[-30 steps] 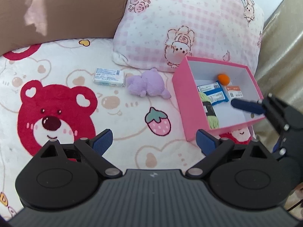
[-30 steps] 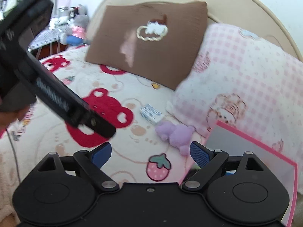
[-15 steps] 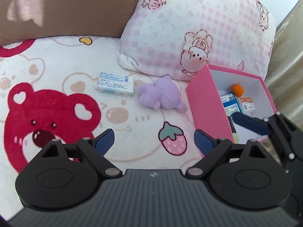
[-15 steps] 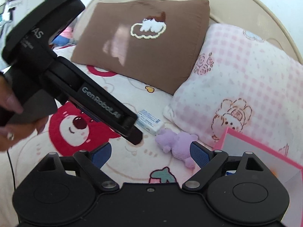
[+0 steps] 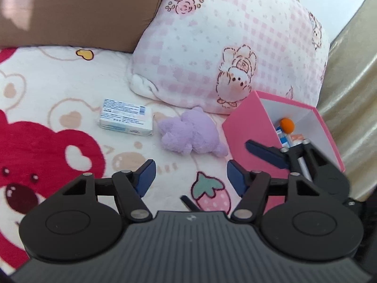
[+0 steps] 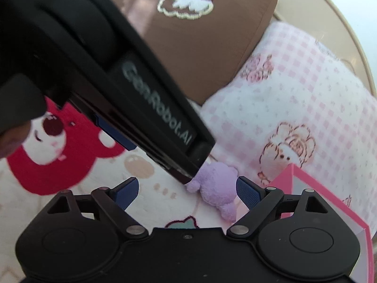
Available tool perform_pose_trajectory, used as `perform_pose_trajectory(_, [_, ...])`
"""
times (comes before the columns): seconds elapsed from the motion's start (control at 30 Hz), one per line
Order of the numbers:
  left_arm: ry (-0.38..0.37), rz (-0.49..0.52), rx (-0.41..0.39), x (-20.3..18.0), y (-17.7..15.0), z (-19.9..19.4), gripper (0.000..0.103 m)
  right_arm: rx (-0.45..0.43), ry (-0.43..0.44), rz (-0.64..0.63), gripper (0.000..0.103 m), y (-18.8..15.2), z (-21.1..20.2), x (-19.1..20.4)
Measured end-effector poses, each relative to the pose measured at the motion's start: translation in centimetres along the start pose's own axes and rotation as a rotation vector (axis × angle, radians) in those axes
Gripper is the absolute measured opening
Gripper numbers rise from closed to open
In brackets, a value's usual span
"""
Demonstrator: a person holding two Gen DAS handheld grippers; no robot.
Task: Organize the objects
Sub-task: 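Move the left tool down to the lilac plush bear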
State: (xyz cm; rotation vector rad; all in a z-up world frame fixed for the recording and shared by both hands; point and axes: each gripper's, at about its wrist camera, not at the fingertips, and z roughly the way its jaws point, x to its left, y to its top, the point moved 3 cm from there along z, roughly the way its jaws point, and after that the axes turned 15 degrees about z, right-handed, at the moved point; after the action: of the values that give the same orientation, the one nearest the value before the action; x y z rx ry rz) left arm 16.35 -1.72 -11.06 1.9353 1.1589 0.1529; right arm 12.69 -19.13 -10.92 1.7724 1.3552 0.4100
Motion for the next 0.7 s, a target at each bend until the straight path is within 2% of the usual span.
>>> perform_pose_trajectory(0.17, [-0.034,-0.049,-0.006,0.6,-0.7,2.2,0.059,0.043,-0.056,0.016,0.092,-0.6,2.9,-1.0])
perform_pose_trajectory(0.33, [-0.022,-0.076,-0.023,2.0,-0.7,4.1,0.054,-0.014,-0.102,0.068,0.092,-0.6,3.9,-1.8])
perform_pose_trajectory(0.43, [0.012,-0.072,-0.003,2.1,-0.2,5.5,0.051,0.022,-0.124,0.047,0.092,-0.9,5.1,-1.7])
perform_pose_trajectory(0.6, [-0.053,-0.141,-0.051,2.3,0.7,7.3,0.049,0.017,-0.137,0.028,0.092,-1.4,5.6,-1.5])
perform_pose_trajectory(0.7, [-0.030,-0.125,-0.040,2.2,0.9,7.9,0.049,0.015,-0.144,0.027,0.092,-1.4,5.7,-1.7])
